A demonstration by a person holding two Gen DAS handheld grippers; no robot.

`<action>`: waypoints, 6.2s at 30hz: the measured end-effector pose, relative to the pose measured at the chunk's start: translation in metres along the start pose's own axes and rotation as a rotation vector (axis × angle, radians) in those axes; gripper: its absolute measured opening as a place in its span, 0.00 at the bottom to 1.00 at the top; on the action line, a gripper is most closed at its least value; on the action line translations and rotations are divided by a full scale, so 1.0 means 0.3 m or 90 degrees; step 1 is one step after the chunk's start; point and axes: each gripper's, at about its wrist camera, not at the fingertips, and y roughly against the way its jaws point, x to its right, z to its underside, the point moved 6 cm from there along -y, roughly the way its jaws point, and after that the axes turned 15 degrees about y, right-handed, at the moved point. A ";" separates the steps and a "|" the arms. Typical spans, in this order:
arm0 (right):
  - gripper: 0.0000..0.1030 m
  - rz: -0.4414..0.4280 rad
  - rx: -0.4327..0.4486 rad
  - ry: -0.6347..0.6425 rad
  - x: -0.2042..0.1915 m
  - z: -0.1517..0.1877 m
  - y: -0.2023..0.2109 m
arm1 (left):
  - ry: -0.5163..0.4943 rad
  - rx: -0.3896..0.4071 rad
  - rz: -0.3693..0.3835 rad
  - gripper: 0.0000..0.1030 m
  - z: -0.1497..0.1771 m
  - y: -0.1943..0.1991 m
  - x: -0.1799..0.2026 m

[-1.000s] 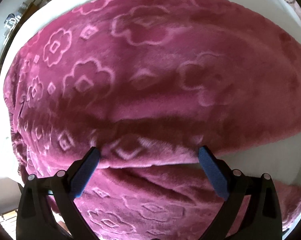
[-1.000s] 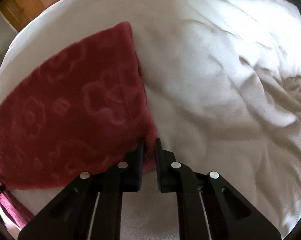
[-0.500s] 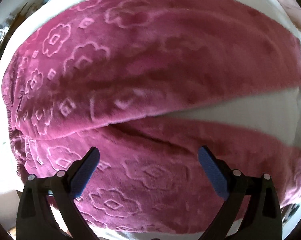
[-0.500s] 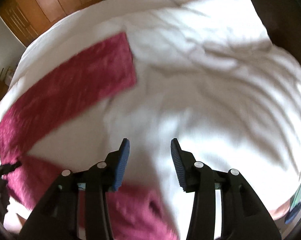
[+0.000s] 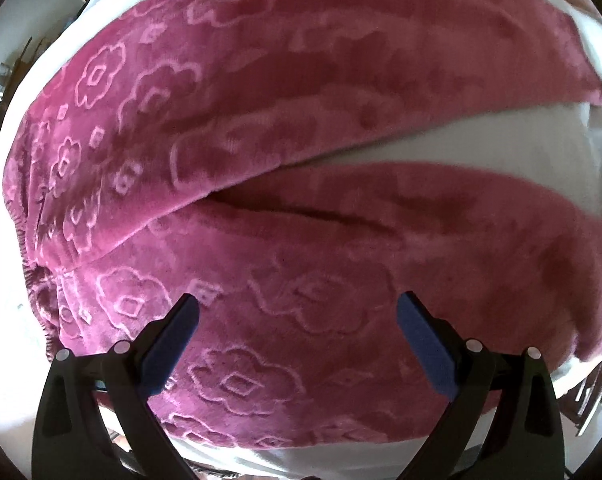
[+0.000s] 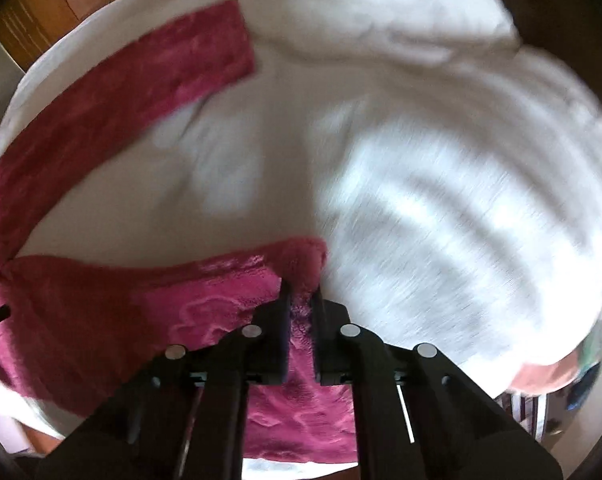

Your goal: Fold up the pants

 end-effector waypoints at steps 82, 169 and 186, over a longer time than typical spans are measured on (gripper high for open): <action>0.48 -0.050 0.016 0.005 -0.620 -0.503 -0.037 | 0.142 0.114 0.054 0.17 -0.606 -0.156 -1.392; 0.05 -0.194 0.085 -0.458 0.036 0.037 0.281 | 0.148 0.166 0.068 0.15 0.084 0.187 -1.459; 0.05 -0.192 0.059 -0.346 0.037 0.194 0.122 | 0.065 0.076 -0.109 0.15 0.368 -0.109 -1.331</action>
